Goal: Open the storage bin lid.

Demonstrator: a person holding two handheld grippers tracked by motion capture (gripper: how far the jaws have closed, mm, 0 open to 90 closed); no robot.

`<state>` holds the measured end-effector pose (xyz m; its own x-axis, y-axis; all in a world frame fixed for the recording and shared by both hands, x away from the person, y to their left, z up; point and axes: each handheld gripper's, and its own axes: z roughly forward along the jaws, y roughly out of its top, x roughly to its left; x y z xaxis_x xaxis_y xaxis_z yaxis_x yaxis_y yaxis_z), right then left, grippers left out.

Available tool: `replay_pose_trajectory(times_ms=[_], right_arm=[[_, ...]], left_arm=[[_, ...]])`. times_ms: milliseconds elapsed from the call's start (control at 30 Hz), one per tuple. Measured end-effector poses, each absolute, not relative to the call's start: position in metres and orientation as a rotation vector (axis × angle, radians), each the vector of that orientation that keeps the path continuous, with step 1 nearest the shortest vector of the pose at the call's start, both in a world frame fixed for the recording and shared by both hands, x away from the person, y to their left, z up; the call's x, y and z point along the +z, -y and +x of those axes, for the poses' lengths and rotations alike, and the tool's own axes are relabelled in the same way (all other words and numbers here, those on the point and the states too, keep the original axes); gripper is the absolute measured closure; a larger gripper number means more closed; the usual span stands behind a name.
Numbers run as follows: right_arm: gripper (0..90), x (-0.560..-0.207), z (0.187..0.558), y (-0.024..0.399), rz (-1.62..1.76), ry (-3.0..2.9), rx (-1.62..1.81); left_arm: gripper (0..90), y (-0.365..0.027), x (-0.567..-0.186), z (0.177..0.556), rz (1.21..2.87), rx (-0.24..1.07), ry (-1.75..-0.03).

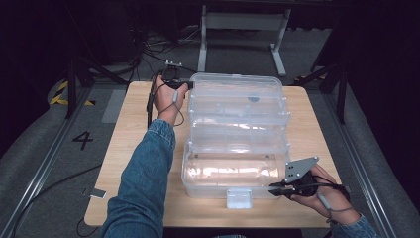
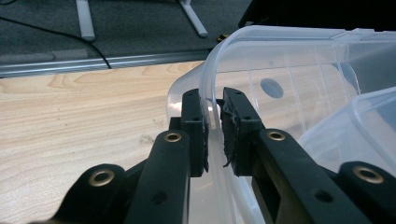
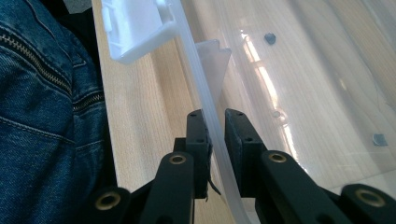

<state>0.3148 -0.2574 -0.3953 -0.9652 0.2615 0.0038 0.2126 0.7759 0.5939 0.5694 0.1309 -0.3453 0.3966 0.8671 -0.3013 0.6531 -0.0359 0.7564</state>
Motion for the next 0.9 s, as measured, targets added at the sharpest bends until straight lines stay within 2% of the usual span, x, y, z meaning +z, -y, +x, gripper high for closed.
replay_pose_trajectory(times_ms=[900], right_arm=[[79.9,-0.397,0.315,0.258,0.395,-2.882,0.960]], left_arm=[[78.6,-0.133,-0.370,0.583,1.765,0.237,-1.401]])
